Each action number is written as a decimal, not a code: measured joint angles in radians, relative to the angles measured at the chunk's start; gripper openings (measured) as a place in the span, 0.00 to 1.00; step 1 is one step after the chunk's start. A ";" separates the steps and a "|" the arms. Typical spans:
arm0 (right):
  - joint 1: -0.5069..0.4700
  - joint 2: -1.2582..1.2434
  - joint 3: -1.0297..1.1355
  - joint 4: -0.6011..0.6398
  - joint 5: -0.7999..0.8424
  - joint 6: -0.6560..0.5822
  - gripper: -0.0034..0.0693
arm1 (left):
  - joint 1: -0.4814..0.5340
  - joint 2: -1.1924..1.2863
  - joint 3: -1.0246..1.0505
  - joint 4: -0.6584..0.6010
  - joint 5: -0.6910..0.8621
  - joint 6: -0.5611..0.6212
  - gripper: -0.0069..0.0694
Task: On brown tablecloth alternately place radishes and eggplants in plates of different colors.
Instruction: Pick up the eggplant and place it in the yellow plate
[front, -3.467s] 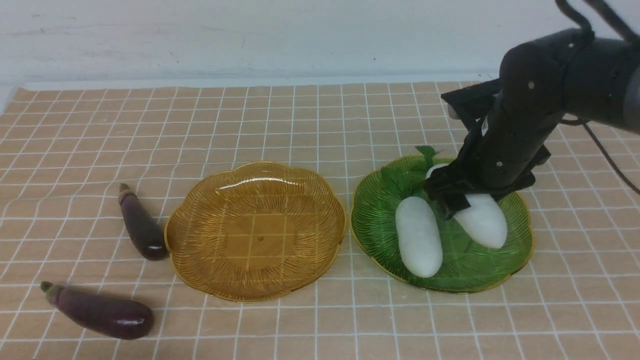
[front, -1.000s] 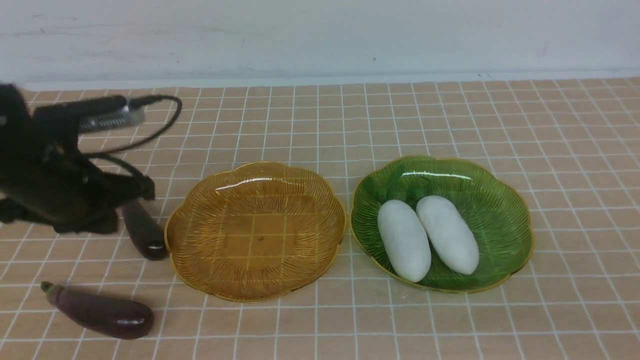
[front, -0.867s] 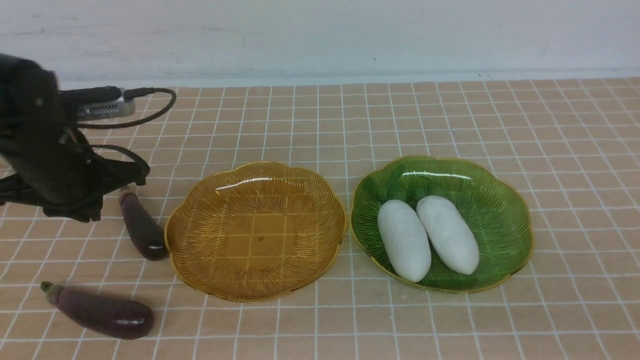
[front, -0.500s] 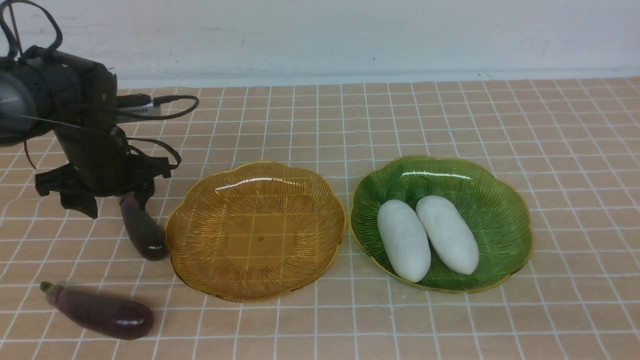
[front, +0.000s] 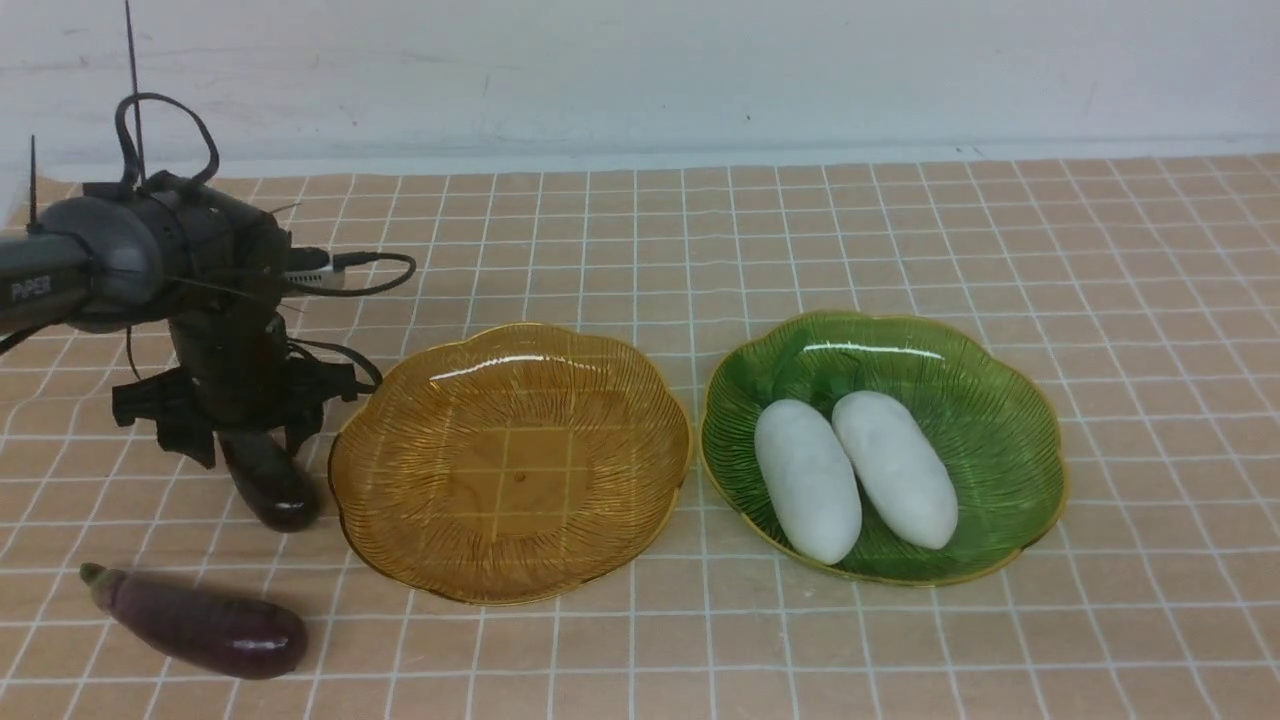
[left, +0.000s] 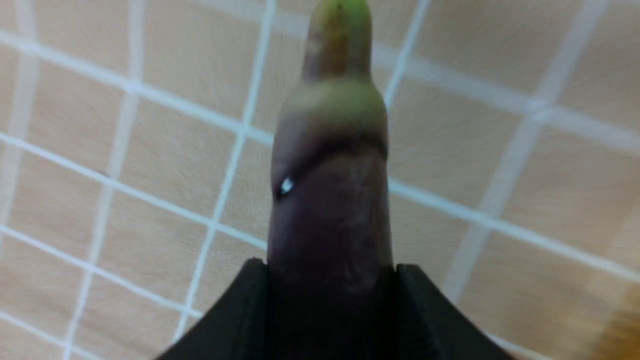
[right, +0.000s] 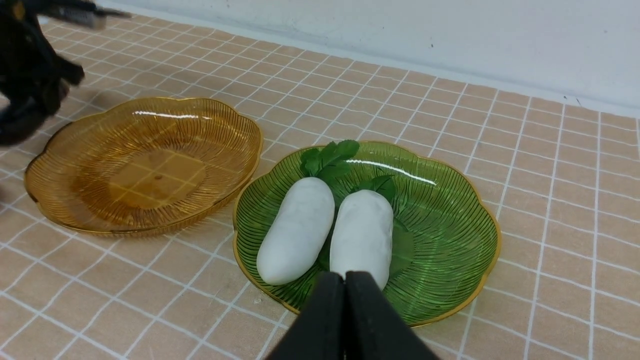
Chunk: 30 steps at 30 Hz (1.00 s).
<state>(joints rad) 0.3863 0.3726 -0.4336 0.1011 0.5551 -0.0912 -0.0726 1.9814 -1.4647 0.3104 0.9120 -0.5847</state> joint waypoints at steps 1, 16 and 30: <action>0.000 0.000 0.000 0.000 0.000 0.000 0.03 | 0.000 -0.026 -0.010 -0.022 0.008 0.021 0.42; 0.000 0.000 0.000 0.000 0.000 0.000 0.03 | -0.269 -0.112 -0.055 -0.455 -0.124 0.300 0.43; 0.000 0.000 0.000 0.000 0.000 0.000 0.03 | -0.353 -0.035 -0.053 -0.458 -0.171 0.280 0.78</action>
<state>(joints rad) 0.3863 0.3726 -0.4336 0.1011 0.5551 -0.0912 -0.4252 1.9464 -1.5182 -0.1479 0.7414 -0.3046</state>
